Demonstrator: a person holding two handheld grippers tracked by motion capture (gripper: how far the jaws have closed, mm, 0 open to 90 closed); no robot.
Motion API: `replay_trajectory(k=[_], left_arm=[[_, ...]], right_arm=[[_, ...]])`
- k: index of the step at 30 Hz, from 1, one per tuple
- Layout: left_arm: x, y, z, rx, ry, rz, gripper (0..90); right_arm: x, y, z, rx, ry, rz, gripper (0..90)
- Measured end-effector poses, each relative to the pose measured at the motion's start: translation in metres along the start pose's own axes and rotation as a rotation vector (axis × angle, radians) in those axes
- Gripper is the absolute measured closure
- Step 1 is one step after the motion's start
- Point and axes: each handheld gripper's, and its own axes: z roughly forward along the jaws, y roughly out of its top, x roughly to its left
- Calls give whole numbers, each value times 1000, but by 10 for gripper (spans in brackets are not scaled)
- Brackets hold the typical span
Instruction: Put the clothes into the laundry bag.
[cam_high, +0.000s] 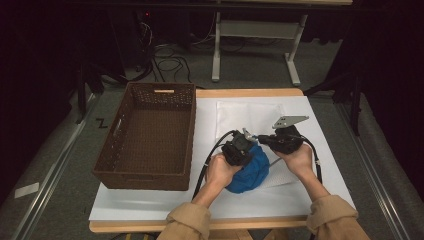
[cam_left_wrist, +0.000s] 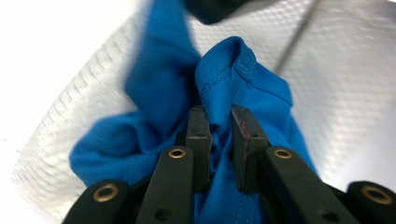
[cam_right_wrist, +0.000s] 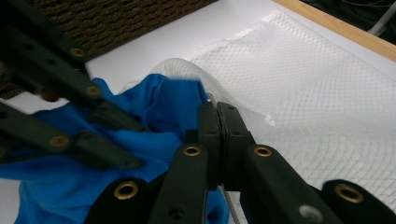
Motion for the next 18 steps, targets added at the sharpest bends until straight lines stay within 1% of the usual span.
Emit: replay_trajectory(k=[1,2,3,4,6,7,10,11,13,16,18], left_arm=[[3,0,4,1,14,-15,765],[5,0,6,4,20,-26,746],[7,0,8,5,23,-34,727],[8,0,8,3,23,-42,706],[7,0,5,2,33,-38,656],[6,-1,4,0,42,-28,625],[2,-2,-5,-9,58,-7,536],[1,-2,-9,-10,62,1,514],[-1,-3,-15,-11,66,17,481],[-2,-4,-23,-30,76,27,441],[-1,-5,-26,-46,79,20,423]], right_arm=[[0,0,-1,9,2,-4,900],[1,1,0,3,2,-7,900],[1,1,0,6,0,-14,900],[2,1,0,8,1,-11,900],[1,0,1,7,1,-9,900],[1,0,1,13,-1,-2,900],[0,-1,1,8,1,-10,900],[0,-1,1,4,2,-1,900],[0,-1,0,5,3,-2,900],[-1,-1,0,4,-2,1,900],[-1,-1,0,7,1,-5,900]])
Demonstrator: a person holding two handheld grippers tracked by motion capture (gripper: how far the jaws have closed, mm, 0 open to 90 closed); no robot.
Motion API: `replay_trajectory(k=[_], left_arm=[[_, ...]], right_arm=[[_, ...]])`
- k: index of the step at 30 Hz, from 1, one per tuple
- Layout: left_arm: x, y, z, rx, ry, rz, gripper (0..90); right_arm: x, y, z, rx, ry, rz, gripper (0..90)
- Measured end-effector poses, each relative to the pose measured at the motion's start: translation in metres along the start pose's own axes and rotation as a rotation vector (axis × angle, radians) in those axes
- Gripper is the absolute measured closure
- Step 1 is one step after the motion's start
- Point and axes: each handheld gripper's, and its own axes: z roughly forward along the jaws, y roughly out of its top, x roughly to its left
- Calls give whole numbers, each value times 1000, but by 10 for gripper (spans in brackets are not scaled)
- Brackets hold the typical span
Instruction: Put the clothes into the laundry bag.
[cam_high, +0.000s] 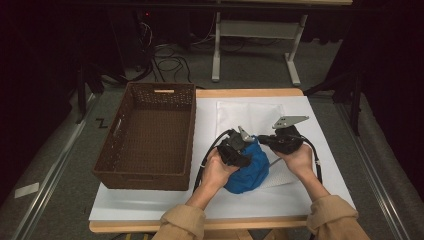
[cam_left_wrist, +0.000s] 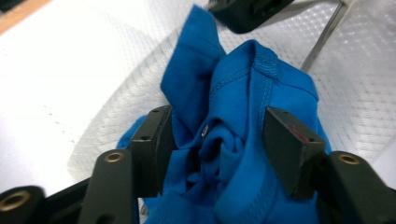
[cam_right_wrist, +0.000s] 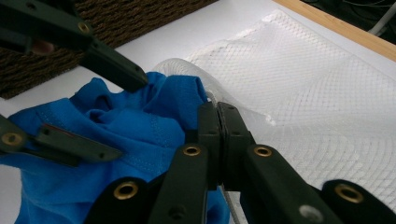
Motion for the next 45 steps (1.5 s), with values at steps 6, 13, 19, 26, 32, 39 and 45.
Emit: replay_trajectory(k=[6,13,19,26,32,39,45], left_arm=[[6,1,12,13,-6,-26,410],[2,8,34,56,-82,-38,761],[5,21,34,30,-8,-67,791],[2,18,37,37,10,-53,576],[-1,14,16,24,15,-16,433],[1,8,1,7,-29,-22,379],[0,-1,4,36,-37,-16,361]], right_arm=[[2,1,1,3,2,-1,900],[2,1,0,-3,3,-3,900],[5,4,-5,-20,8,-13,900],[4,0,0,-4,11,-7,900],[1,-2,-1,-9,9,11,899],[1,-3,0,-6,7,6,900],[1,-3,0,-3,7,5,899]])
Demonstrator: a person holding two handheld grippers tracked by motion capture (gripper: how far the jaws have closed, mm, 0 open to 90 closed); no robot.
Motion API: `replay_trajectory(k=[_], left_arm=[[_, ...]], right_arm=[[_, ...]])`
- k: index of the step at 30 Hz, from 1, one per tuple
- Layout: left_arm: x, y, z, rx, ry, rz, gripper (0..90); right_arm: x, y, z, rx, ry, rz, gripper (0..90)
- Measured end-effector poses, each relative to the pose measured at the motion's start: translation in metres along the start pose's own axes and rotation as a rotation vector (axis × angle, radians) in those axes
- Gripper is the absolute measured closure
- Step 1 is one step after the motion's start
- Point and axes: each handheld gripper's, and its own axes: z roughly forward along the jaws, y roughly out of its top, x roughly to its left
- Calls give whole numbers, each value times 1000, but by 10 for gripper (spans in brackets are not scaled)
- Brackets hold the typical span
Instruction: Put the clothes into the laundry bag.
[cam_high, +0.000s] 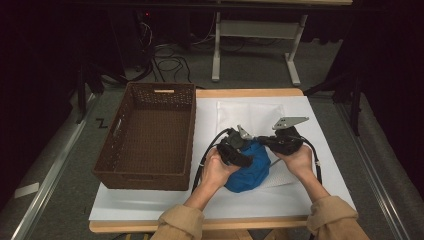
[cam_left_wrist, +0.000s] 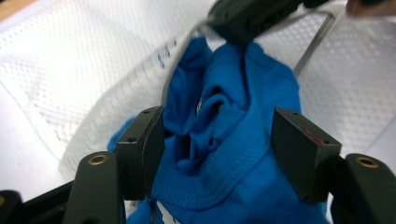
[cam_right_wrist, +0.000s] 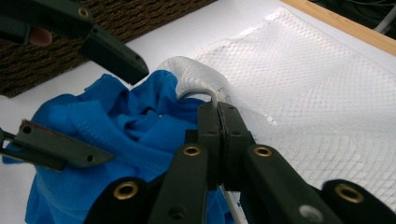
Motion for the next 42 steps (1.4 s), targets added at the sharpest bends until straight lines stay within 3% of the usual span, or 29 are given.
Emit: replay_trajectory(k=[8,12,17,20,27,29,31,35,42], left_arm=[[0,-12,28,75,-46,-28,429],[-1,-15,40,109,-74,-16,576],[-4,-11,37,101,-75,7,757],[-2,-6,30,45,-74,-11,783],[4,9,24,-36,-16,-83,789],[6,9,30,-34,15,-105,785],[10,8,42,0,38,-124,771],[11,6,50,21,49,-126,690],[7,7,33,10,12,-103,476]], right_arm=[[1,-1,2,11,3,3,899],[0,-1,1,8,6,7,899],[1,-2,3,9,11,7,900],[2,0,2,5,12,1,900],[8,6,-3,-15,19,-26,900],[8,7,-3,-10,19,-28,899],[8,7,-2,-1,23,-27,899],[8,3,5,27,24,-25,900],[4,0,4,18,17,-6,899]])
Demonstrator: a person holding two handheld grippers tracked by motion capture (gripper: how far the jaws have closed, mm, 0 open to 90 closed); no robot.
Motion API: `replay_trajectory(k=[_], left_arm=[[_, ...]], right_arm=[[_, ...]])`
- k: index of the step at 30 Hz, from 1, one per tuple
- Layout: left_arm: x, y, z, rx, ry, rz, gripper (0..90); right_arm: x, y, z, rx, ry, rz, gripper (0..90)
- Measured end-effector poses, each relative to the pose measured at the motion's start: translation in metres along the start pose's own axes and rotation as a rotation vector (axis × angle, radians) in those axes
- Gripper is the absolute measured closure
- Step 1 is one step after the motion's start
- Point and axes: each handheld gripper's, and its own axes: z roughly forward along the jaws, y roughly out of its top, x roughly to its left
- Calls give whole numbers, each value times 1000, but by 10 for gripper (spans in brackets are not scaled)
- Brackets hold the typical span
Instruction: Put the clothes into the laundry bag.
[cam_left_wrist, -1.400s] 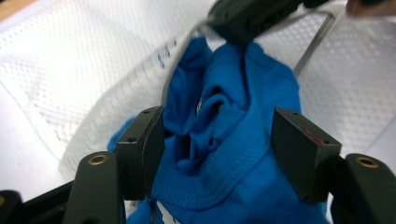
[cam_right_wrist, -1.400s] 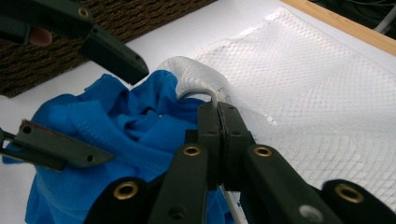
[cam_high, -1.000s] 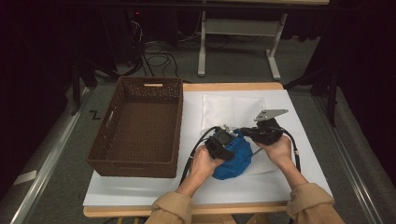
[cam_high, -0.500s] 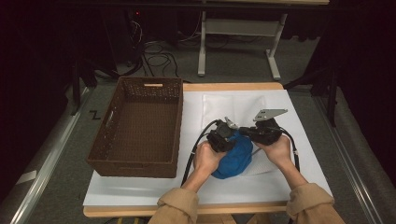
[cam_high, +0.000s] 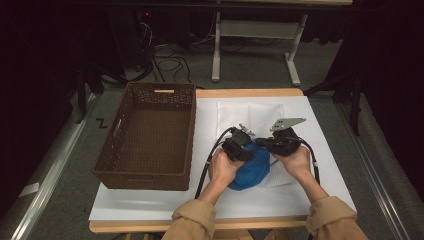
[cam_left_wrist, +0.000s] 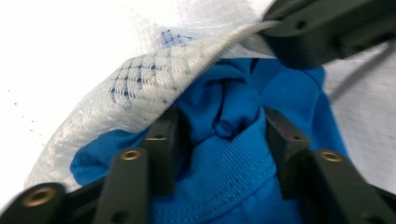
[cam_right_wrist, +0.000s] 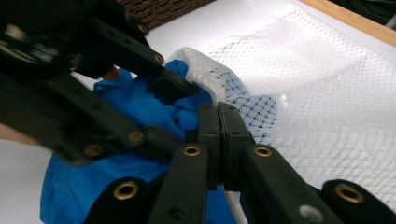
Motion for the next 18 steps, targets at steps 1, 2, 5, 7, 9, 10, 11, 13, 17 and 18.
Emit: replay_trajectory(k=[1,2,5,7,9,10,11,13,17,18], left_arm=[[-1,0,-3,5,6,9,452],[-2,-1,-5,1,10,15,429],[0,-3,-15,-7,3,20,389],[2,-4,-21,-12,1,16,367],[5,-6,-28,-25,3,13,352],[7,-7,-31,-28,1,12,346],[8,-8,-34,-37,0,5,341],[11,-10,-37,-46,-4,0,333],[12,-15,-37,-22,-13,5,312],[11,-17,-36,-17,-15,9,312]], right_arm=[[0,0,0,-2,0,-1,899],[0,0,0,-3,-2,1,900],[-1,-1,0,-4,-3,4,899],[-2,-1,0,-3,-5,4,899],[-2,-2,0,-4,-5,6,899],[-3,-2,0,-4,-4,-1,899],[-3,-2,1,-4,-6,3,899],[-2,-3,1,-3,-4,8,899],[-2,-3,2,-1,-6,6,899],[-2,-3,1,-3,-6,4,899]])
